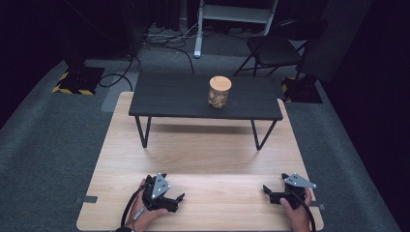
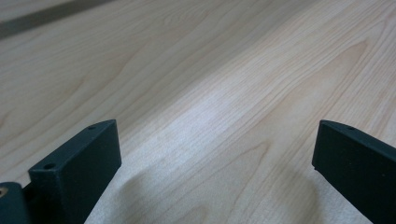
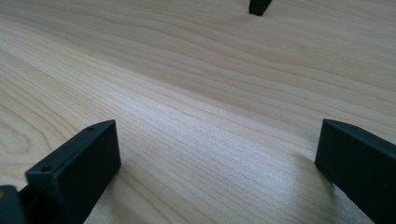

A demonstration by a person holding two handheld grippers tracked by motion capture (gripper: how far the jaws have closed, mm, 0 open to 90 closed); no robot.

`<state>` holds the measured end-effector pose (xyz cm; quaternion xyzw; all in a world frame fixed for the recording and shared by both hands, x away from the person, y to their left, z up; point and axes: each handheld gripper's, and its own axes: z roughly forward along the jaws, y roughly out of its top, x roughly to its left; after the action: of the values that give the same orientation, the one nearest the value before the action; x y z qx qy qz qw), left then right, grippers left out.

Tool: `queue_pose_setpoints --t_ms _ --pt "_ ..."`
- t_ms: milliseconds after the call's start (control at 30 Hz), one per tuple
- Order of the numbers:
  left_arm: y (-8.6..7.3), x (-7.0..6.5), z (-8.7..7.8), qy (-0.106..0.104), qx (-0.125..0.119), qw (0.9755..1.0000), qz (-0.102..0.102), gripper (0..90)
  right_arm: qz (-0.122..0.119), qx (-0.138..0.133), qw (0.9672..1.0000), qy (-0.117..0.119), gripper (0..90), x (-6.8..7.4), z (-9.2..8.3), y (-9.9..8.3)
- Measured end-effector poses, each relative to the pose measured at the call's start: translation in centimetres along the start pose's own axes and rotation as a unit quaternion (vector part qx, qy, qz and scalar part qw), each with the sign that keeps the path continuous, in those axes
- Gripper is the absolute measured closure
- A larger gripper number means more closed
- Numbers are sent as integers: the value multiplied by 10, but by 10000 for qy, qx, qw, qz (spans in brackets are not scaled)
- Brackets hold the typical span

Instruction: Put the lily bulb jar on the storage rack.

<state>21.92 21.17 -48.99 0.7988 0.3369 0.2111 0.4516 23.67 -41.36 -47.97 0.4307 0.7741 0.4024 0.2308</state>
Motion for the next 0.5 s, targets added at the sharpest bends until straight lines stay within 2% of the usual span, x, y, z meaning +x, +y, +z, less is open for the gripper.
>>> queue_pose_setpoints --t_ms 67,133,200,367,500 --pt "1 3 1 -108 45 9999 9 16 -4 -1 10000 6 0 0 0 0" --pt "5 -2 4 0 211 9997 133 19 -7 -2 10000 9 0 0 0 0" --pt "5 0 5 -50 213 9997 115 14 -10 -3 10000 11 0 0 0 0" --pt "7 2 8 -52 275 9995 -159 4 -10 -2 10000 13 0 0 0 0" --pt "7 2 8 -50 280 9995 -159 4 -16 -4 10000 17 0 0 0 0"
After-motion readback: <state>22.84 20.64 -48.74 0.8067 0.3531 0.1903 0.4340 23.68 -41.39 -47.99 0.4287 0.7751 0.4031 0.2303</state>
